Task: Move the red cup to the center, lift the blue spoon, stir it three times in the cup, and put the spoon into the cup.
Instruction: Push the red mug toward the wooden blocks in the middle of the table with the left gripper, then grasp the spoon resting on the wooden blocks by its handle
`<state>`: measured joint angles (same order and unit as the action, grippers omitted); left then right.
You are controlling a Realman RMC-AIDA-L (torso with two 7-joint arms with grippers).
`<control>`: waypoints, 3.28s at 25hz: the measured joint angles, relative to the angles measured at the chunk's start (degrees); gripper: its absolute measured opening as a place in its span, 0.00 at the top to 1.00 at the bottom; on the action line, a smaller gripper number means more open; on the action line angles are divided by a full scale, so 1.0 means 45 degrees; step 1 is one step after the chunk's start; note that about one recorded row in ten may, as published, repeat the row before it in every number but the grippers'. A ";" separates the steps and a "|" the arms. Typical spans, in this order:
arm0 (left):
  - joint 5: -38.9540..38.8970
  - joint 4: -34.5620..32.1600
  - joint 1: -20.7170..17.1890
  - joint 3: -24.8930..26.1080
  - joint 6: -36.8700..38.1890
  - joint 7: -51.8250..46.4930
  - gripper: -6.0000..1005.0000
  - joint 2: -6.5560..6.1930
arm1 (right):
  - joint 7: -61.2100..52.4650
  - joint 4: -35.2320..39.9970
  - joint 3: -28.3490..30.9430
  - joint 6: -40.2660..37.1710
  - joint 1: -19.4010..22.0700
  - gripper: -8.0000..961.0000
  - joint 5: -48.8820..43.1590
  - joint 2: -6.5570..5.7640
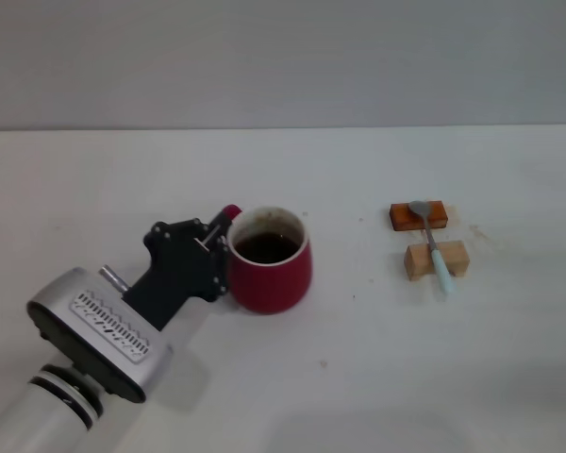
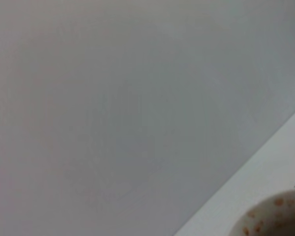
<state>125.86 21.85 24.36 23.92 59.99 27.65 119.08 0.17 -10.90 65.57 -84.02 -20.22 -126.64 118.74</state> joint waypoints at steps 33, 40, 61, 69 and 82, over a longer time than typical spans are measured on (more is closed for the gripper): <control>-0.0030 0.0374 -0.0212 0.0055 -0.1019 -0.0125 0.95 0.0001 | 0.0000 0.0000 0.0000 0.0000 0.0007 0.24 0.0000 0.0003; -0.0021 0.0570 -0.0219 -0.0112 -0.1092 -0.0128 0.95 0.0002 | 0.0000 0.0000 0.0000 -0.0001 0.0024 0.25 0.0000 0.0019; -0.1760 -0.0407 -0.0571 0.5345 -0.0686 -0.2943 0.95 -0.0103 | 0.0000 -0.0320 -0.0923 0.0829 0.0268 0.27 -0.0074 0.0214; -0.1696 -0.1242 -0.0499 0.7317 0.0045 -0.5325 0.94 -0.0198 | 0.1555 -0.3480 -0.3178 0.2380 0.2004 0.28 0.0382 0.0232; -0.1679 -0.2279 0.0182 0.7497 0.0261 -0.5314 0.83 -0.0263 | 0.4959 -0.6538 -1.0151 0.2248 0.2674 0.29 0.5215 0.0233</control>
<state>118.30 11.60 25.18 57.66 61.17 3.73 117.89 22.49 -40.32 19.89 -73.90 -8.18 -103.18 119.79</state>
